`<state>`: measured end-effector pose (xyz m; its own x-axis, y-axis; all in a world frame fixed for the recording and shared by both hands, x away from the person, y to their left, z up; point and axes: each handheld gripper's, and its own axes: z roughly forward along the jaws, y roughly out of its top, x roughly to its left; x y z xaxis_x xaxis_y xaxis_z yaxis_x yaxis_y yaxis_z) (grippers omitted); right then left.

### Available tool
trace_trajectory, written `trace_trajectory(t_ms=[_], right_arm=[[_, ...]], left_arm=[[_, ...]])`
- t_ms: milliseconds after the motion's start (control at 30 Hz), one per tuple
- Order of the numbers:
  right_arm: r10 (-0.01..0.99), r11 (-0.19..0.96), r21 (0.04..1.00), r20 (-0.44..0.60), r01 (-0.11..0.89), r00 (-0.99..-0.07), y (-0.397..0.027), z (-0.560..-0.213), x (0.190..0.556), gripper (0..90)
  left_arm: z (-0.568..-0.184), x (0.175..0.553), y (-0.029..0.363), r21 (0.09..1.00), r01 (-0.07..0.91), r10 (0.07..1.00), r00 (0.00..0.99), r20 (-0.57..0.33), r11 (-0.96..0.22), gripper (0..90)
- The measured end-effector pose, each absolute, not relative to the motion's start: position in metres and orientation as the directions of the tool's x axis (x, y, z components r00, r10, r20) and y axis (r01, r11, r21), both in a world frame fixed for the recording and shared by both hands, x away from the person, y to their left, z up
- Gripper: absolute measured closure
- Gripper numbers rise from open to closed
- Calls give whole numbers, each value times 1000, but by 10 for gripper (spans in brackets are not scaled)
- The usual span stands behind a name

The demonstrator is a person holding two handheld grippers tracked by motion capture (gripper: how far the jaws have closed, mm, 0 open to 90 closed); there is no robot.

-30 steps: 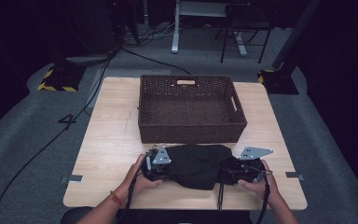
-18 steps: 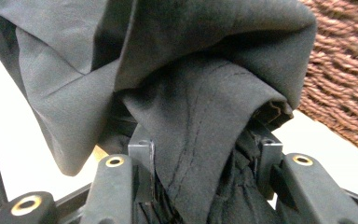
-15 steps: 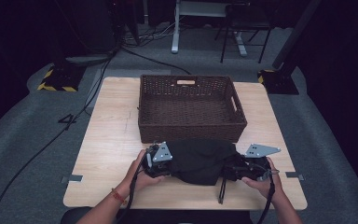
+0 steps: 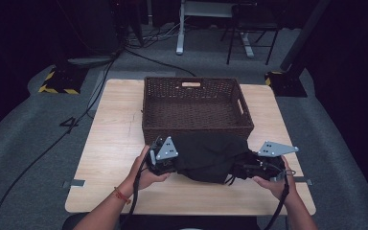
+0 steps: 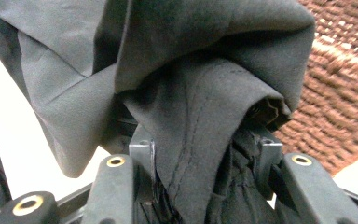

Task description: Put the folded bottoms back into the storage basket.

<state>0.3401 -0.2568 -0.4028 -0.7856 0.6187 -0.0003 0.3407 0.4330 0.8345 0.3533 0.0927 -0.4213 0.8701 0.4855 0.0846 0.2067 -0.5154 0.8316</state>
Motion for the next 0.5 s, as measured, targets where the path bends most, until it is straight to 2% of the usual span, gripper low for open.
trace_trajectory(t_ms=[500], right_arm=[[625,422,859,-44,289,-779,-259,-368,343,558]], left_arm=[[-384,360,90,856,154,484,867,123,-494,655]])
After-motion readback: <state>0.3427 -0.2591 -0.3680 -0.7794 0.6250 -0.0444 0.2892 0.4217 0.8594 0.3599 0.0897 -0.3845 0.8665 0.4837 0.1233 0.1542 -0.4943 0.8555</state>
